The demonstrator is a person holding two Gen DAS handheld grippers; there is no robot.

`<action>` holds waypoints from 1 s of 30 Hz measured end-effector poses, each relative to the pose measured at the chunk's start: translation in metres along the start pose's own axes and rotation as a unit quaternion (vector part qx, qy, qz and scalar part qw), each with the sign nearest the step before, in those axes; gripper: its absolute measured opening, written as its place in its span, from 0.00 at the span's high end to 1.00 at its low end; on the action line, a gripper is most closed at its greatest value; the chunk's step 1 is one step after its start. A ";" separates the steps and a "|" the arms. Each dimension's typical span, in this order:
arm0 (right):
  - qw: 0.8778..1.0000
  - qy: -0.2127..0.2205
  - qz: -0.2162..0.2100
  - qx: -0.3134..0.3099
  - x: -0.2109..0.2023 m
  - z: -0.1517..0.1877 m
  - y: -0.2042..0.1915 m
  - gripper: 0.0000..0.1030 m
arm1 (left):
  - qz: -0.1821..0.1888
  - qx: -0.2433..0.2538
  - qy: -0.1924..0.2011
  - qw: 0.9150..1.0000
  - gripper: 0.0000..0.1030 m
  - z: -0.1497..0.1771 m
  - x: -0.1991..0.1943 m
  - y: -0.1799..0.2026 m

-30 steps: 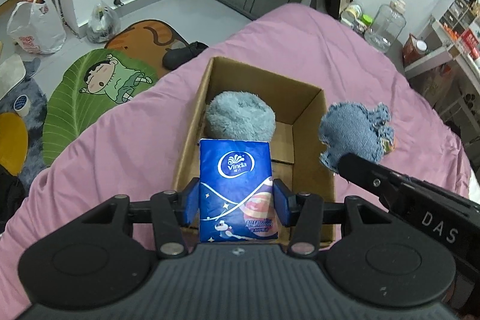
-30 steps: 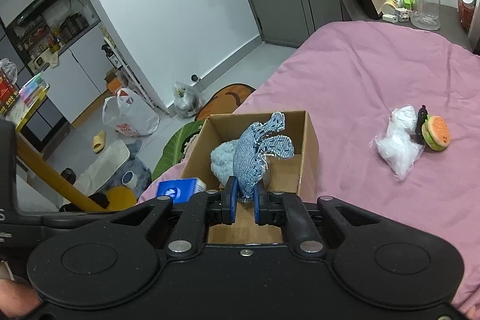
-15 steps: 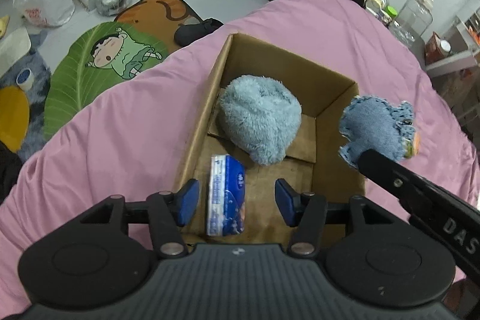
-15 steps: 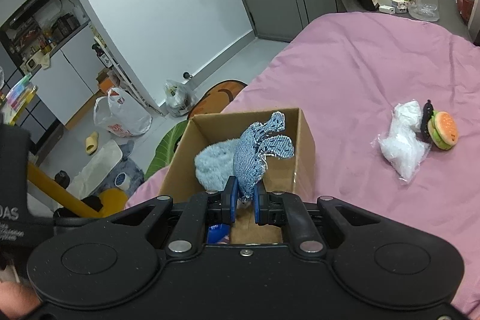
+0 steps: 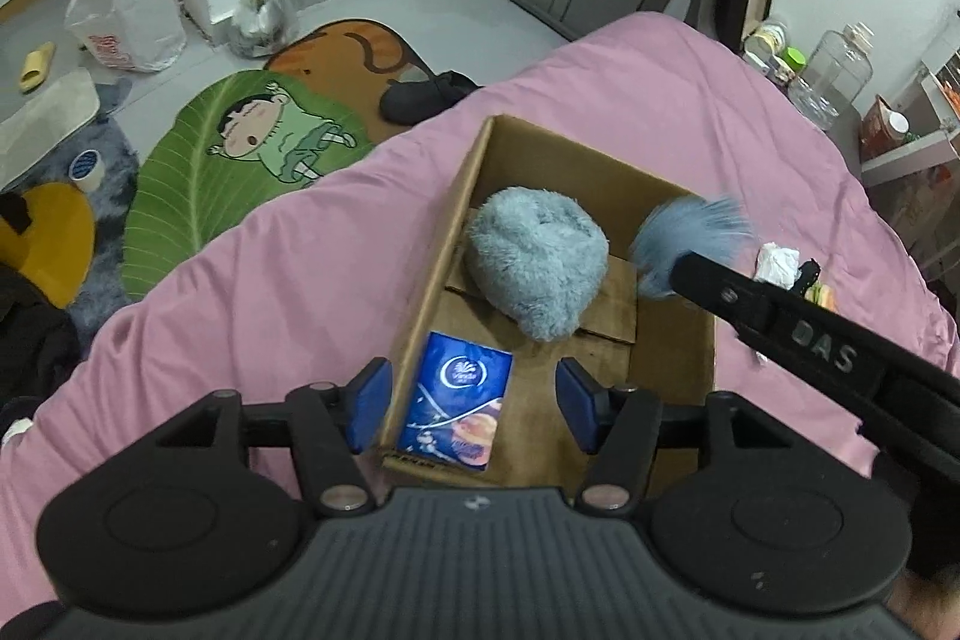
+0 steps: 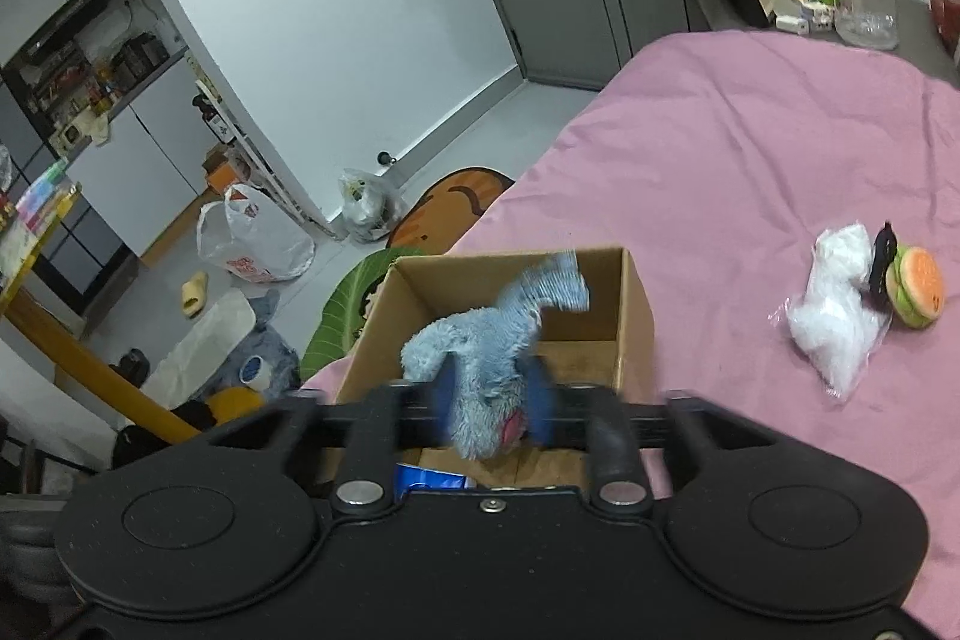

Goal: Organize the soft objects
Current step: 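Lower tissue pack into box with left tool while right tool drops denim plush in, then move both tools toward the burger plush and the white plastic bag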

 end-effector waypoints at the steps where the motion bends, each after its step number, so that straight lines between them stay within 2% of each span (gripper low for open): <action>1: 1.000 0.003 -0.003 -0.003 -0.002 0.000 -0.001 0.48 | -0.002 0.002 0.003 1.000 0.43 0.000 -0.004 0.000; 6: 1.000 0.011 -0.014 0.000 -0.023 0.000 -0.002 0.42 | -0.016 0.004 0.012 1.000 0.40 0.000 -0.021 0.002; 12: 0.999 0.028 -0.014 0.008 -0.051 -0.006 0.005 0.33 | -0.022 0.014 0.027 0.999 0.22 0.002 -0.042 0.015; 22: 0.999 0.047 -0.012 0.007 -0.098 -0.008 0.022 0.16 | -0.038 0.027 0.047 0.998 0.17 0.018 -0.079 0.039; 30: 0.998 0.059 -0.012 -0.009 -0.137 -0.007 0.034 0.09 | -0.046 0.026 0.070 0.996 0.13 0.028 -0.110 0.049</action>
Point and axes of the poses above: each gripper's, at about its wrist camera, not at the fingertips, and x roughly the way its jaws point, y to its right, z to its underside, the point moved 1 cm from there along x, roughly the way its jaws point, and after that the axes turned 11 degrees about y, right-handed, at the moved point
